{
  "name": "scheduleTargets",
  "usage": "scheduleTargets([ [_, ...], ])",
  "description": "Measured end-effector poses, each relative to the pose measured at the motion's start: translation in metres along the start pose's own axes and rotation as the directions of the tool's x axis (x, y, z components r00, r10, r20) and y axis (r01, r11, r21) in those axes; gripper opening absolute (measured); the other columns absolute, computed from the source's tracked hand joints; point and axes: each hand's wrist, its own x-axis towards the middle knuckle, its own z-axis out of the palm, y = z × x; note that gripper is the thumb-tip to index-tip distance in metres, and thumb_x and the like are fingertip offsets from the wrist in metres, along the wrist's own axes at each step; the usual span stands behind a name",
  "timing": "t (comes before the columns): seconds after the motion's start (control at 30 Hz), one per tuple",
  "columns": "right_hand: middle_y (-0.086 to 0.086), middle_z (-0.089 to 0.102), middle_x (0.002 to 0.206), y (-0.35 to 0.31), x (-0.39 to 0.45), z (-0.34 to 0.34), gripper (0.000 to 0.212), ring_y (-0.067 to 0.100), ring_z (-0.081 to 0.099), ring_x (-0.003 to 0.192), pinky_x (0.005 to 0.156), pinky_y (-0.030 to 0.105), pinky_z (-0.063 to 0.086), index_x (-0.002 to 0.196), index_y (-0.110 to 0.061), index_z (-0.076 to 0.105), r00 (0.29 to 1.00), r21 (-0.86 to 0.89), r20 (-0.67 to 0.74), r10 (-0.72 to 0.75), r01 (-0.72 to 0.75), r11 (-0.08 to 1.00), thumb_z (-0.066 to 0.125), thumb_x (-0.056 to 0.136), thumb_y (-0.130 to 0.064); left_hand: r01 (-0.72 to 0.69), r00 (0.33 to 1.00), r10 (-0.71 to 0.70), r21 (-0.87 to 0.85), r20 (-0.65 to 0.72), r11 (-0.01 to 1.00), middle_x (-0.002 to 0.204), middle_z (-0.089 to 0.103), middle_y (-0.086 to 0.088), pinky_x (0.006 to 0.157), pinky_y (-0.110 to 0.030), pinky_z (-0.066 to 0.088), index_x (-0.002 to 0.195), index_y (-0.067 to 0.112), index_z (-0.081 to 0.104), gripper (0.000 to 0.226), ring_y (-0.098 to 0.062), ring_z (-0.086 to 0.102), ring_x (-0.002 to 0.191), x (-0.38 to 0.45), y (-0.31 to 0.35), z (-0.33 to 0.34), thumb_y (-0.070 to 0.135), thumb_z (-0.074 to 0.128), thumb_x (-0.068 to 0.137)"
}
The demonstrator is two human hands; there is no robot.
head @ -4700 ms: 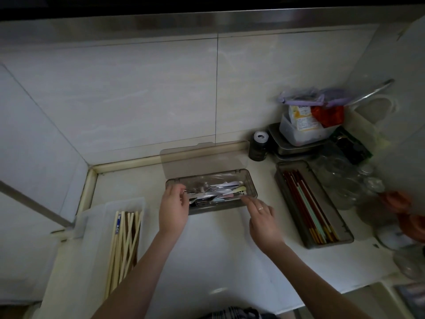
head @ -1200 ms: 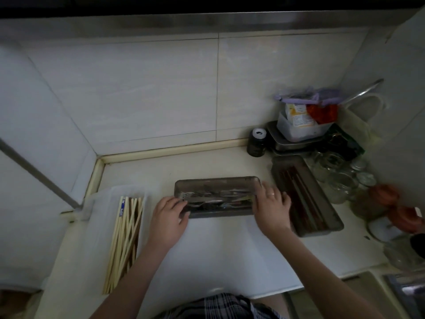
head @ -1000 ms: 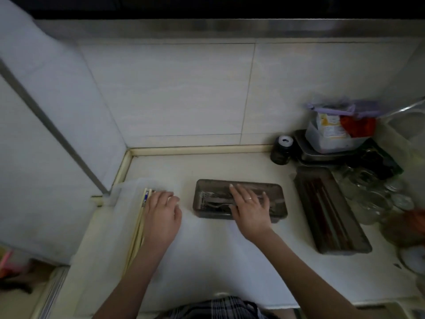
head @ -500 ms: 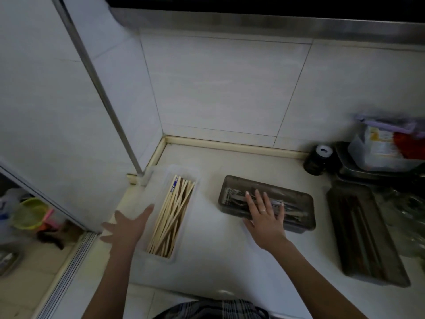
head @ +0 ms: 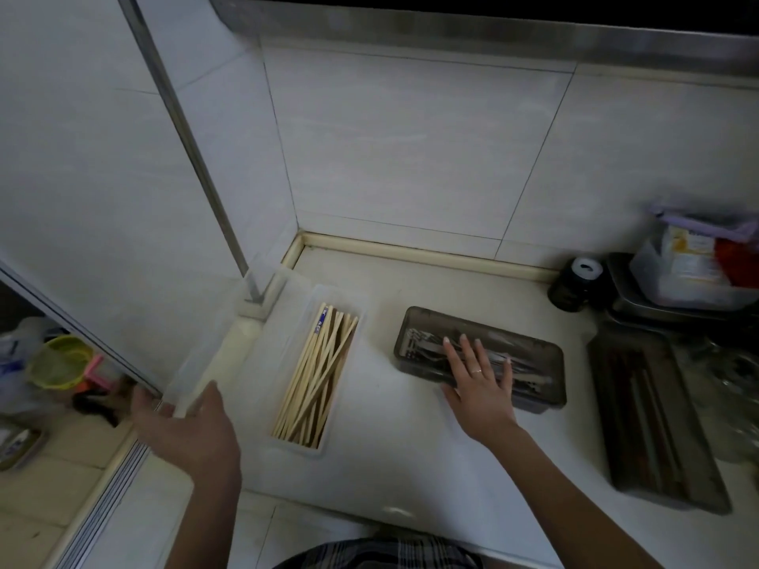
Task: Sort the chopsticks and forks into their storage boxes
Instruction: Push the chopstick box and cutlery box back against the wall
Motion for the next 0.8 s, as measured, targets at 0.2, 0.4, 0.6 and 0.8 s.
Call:
scheduleTargets([
  [0.2,-0.004,-0.017,0.157,-0.003,0.000,-0.002,0.061,0.013,-0.026,0.138,0.113,0.055,-0.010,0.147,-0.034,-0.017,1.000,0.021,0.008,0.027,-0.028,0.999,0.020,0.100,-0.047,-0.370,0.876,0.301,0.126,0.377,0.920,0.113,0.064,-0.006,0.085,-0.029,0.049,0.118,0.009,0.062,0.027,-0.011,0.062,0.096,-0.018,0.013,-0.005,0.014,0.057,0.091],
  [0.4,-0.003,-0.016,0.158,-0.009,0.004,-0.004,0.062,0.016,-0.022,0.143,0.112,0.057,-0.012,0.149,-0.034,-0.011,0.998,0.073,0.038,0.050,-0.053,0.996,0.020,0.098,-0.052,-0.828,0.288,0.399,0.016,0.871,0.561,0.139,0.041,0.001,0.109,-0.030,0.029,0.138,0.018,0.042,0.048,-0.021,0.048,0.127,-0.032,-0.015,0.018,0.032,0.035,0.092],
  [0.6,-0.010,-0.008,0.158,-0.021,0.013,-0.015,0.060,0.015,-0.017,0.144,0.110,0.057,-0.014,0.150,-0.036,0.000,1.000,0.179,0.020,0.000,-0.004,0.984,0.027,0.099,-0.050,-0.956,0.127,0.157,0.079,0.979,0.283,0.156,0.014,-0.006,0.111,-0.046,0.007,0.150,0.021,0.010,0.095,-0.021,0.005,0.143,-0.030,-0.035,0.024,0.072,0.040,0.075],
  [0.8,-0.012,-0.010,0.158,-0.071,0.044,-0.041,0.072,0.006,-0.013,0.144,0.111,0.051,-0.015,0.150,-0.029,-0.007,0.937,0.030,0.009,-0.350,0.349,0.937,0.037,0.096,-0.015,-0.954,0.187,0.216,0.125,0.958,0.271,0.147,0.037,-0.012,0.110,-0.052,0.024,0.145,0.017,0.027,0.089,-0.029,0.034,0.137,-0.040,-0.035,0.030,0.043,0.067,0.070],
])
